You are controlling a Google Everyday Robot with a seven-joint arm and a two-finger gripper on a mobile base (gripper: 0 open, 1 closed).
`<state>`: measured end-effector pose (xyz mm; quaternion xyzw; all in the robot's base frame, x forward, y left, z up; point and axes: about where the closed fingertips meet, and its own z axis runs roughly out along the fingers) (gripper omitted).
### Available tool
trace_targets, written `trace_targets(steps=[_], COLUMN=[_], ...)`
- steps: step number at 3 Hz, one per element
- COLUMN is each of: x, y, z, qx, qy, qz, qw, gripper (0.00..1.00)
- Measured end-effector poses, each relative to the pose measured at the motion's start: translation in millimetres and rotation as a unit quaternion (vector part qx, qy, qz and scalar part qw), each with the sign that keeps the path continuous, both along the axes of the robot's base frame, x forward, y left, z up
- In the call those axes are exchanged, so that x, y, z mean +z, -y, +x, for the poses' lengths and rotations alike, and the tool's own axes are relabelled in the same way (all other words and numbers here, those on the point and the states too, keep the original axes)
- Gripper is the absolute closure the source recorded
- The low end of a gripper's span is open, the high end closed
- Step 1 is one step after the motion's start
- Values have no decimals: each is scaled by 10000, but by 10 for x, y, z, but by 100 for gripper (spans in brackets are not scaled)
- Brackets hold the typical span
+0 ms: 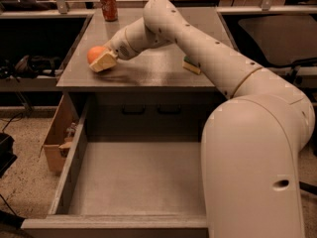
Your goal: Place orange into top drawer
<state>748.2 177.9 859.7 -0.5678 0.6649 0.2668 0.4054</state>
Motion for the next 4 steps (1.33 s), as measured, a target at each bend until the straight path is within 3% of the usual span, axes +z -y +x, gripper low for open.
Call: trace_targets(steps=[1, 2, 3, 4], x=[0, 182, 708, 851], y=[0, 44, 536, 1130], z=[0, -158, -758, -1327], qx=[0, 291, 485, 165], qy=[0, 79, 370, 408], qz=[0, -169, -832, -1326], qw=[10000, 9994, 9947, 9902], gripper=[85, 100, 100, 100])
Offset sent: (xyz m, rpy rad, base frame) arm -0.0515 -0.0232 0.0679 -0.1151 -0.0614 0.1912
